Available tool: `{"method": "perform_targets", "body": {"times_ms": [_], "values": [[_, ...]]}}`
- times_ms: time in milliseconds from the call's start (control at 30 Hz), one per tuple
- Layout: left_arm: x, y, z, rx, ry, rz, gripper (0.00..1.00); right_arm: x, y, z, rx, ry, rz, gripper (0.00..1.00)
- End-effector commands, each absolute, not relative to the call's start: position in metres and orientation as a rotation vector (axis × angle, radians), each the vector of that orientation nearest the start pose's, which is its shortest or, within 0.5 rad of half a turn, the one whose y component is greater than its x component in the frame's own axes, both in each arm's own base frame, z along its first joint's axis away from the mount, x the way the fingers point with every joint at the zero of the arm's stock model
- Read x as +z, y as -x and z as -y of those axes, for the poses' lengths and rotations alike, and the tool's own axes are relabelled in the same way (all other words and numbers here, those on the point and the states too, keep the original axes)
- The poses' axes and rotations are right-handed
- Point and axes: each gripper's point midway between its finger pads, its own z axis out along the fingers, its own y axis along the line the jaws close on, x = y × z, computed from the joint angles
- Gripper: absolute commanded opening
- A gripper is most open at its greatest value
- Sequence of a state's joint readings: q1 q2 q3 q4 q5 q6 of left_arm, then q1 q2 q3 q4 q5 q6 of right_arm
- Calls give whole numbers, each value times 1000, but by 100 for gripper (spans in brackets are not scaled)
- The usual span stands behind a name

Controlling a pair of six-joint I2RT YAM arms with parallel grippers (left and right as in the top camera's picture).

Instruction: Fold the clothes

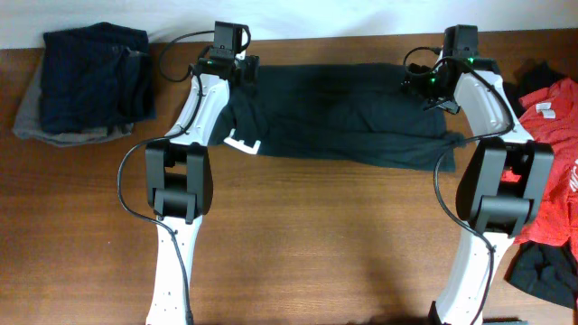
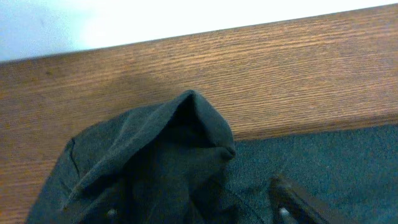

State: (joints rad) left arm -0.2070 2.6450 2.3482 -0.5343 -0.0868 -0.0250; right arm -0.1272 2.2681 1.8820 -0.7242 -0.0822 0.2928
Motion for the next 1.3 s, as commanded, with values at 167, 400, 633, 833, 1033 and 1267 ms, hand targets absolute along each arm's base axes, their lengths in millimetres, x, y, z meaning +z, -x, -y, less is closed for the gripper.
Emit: {"method": "perform_targets", "body": {"times_ms": [167,400,633,833,1033,1267], "values": [[40,-659,122,-16,-124,-2396,63,46,-565,57,151,-566,-2573,100],[40,-658,128,-19,-136,-2396,61,42,-581,59,165,-585,-2508,97],[40,-657,129,-19,-138,-2399,61,25,-581,58,169,-594,-2529,96],[40,-657,129,-19,-138,-2399,60,27,-587,59,172,-586,-2502,89],[40,-657,129,-19,-138,-2399,60,29,-591,60,174,-581,-2481,89],[39,-657,129,-18,-139,-2403,59,33,-596,68,124,-590,-2450,86]]}}
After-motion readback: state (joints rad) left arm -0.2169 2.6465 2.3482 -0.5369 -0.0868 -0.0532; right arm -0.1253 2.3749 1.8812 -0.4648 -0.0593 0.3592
